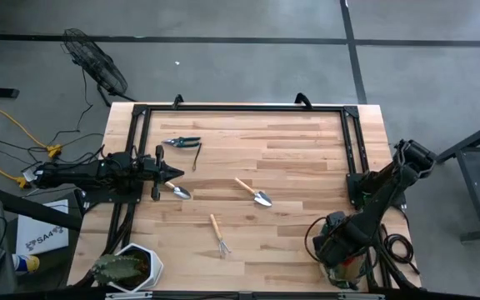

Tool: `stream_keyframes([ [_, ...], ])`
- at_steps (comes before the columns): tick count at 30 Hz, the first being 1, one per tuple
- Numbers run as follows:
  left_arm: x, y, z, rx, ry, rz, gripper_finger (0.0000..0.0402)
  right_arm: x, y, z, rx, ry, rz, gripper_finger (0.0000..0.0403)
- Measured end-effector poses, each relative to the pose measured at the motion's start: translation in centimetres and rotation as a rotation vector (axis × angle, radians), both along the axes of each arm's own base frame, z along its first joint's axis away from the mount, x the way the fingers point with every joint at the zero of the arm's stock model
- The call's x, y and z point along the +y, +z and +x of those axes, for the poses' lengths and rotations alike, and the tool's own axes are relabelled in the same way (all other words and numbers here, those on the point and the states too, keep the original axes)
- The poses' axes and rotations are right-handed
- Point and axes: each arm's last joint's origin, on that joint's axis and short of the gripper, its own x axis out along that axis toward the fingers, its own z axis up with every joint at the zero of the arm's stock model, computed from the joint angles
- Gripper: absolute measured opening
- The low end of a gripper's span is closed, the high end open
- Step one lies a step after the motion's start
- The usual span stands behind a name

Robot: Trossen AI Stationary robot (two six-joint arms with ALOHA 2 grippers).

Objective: Pick & Place Garden tools in Gardening bag
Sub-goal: Put the red gloves into the gardening bag

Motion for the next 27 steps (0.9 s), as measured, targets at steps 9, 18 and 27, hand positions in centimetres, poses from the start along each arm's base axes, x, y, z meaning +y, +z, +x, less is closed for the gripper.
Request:
stream_keyframes([
  [9, 0.0, 0.0, 0.0, 0.000, 0.000, 0.000, 0.0001, -3.0, -0.7, 0.6, 0.028, 0.199, -0.117, 0.0039],
  [18, 0.0, 0.0, 0.0, 0.000, 0.000, 0.000, 0.0001, -7.4, -0.5, 2.8, 0.024, 0.499, -0.243, 0.0036],
  [27, 0.0, 0.0, 0.0, 0.000, 0.000, 0.000, 0.0001, -13.8, -0.5, 6.0, 0.040, 0.736, -0.296, 0.0035],
])
